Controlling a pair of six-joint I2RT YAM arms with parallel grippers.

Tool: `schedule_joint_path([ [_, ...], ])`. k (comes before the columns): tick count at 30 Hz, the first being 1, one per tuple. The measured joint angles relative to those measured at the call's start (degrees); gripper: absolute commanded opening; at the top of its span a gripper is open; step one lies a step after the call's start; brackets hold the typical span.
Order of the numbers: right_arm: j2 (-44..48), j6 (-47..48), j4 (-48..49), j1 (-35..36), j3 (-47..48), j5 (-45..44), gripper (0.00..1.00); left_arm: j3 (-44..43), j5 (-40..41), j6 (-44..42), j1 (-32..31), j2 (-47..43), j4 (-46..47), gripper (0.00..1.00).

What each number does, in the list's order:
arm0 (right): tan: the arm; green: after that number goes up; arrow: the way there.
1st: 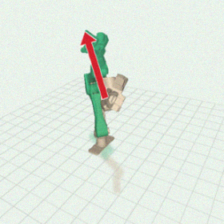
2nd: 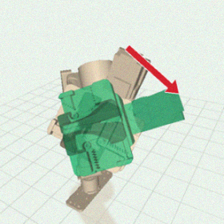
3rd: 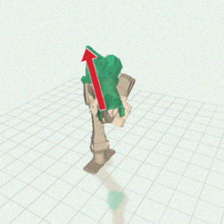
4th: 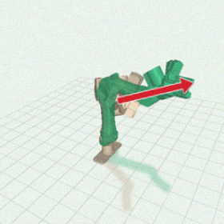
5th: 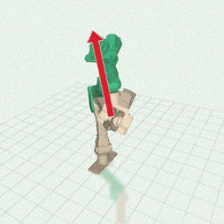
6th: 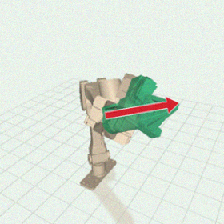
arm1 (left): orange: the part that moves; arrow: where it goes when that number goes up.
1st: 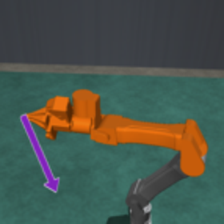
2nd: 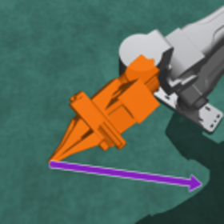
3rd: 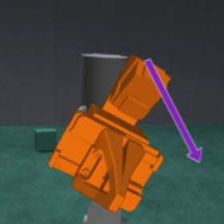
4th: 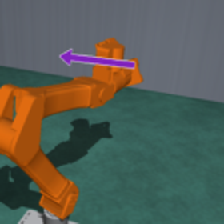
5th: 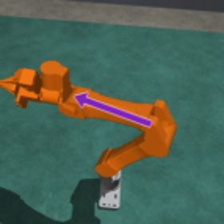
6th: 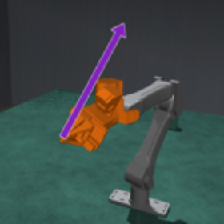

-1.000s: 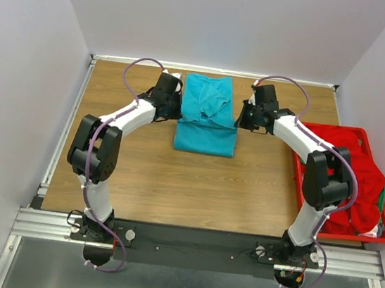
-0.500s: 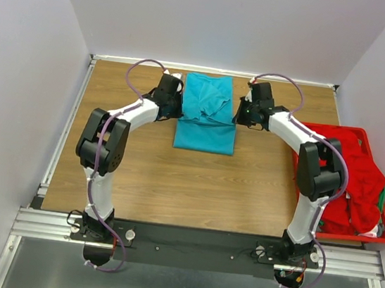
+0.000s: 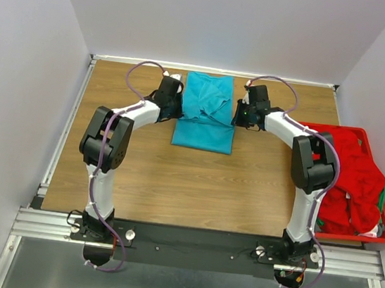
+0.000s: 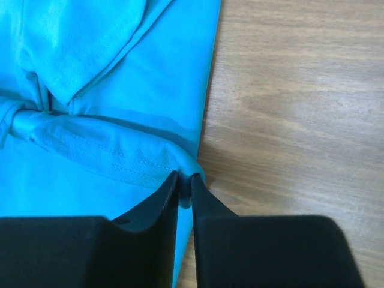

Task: Fold and stack the t-shirts
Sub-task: Fold the tshirt

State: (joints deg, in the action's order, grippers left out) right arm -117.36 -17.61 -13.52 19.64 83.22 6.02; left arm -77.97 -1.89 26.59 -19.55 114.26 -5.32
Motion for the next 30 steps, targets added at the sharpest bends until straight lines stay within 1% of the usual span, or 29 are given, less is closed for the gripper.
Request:
schedule_joint_path([
  [2,-0.2,0.9,0.3,0.0,0.2,0.0,0.32,0.7,0.8,0.4,0.0,0.0,0.1,0.23],
  [3,-0.1,1.2,0.3,0.0,0.2,0.0,0.33,1.0,1.2,0.7,0.0,0.0,0.3,0.28],
  [5,-0.1,2.2,0.5,0.0,0.4,0.0,0.36,1.9,2.4,1.2,0.0,-0.4,0.5,0.34],
  [6,-0.1,2.5,0.5,0.0,0.4,0.1,0.39,2.4,3.0,1.5,0.0,-0.7,0.5,0.42],
  [7,0.1,2.8,0.5,0.0,0.4,0.1,0.4,2.7,3.5,1.7,0.0,-1.1,0.7,0.47],
  [13,4.0,4.2,0.6,0.7,0.3,0.1,0.4,6.3,5.3,3.6,-0.1,-6.8,1.5,0.54],
  [16,7.3,4.7,0.8,1.9,-0.4,0.0,0.38,8.7,6.2,4.9,-0.7,-10.7,1.8,0.52],
  [19,9.6,4.9,2.0,3.7,-1.5,0.0,0.31,12.4,7.4,6.4,-2.4,-15.5,2.4,0.42],
  [20,9.8,4.9,2.3,4.4,-1.8,0.2,0.29,14.0,7.7,7.0,-3.7,-17.4,2.6,0.4],
  [21,9.8,5.0,2.4,4.9,-2.0,0.3,0.26,15.0,7.7,7.6,-5.0,-18.3,2.8,0.35],
  [23,9.2,4.7,2.8,6.1,-2.6,1.0,0.23,15.7,7.8,8.2,-7.0,-18.6,3.1,0.31],
  [24,8.8,4.6,3.0,6.6,-2.7,1.3,0.19,16.0,7.7,8.5,-8.0,-18.3,3.3,0.29],
  [27,6.5,3.9,3.9,7.4,-2.7,2.8,0.15,16.0,7.5,9.0,-10.4,-16.0,3.8,0.27],
  [30,3.9,3.5,4.5,7.5,-2.7,4.1,0.14,16.0,7.2,9.3,-11.6,-12.5,3.9,0.26],
])
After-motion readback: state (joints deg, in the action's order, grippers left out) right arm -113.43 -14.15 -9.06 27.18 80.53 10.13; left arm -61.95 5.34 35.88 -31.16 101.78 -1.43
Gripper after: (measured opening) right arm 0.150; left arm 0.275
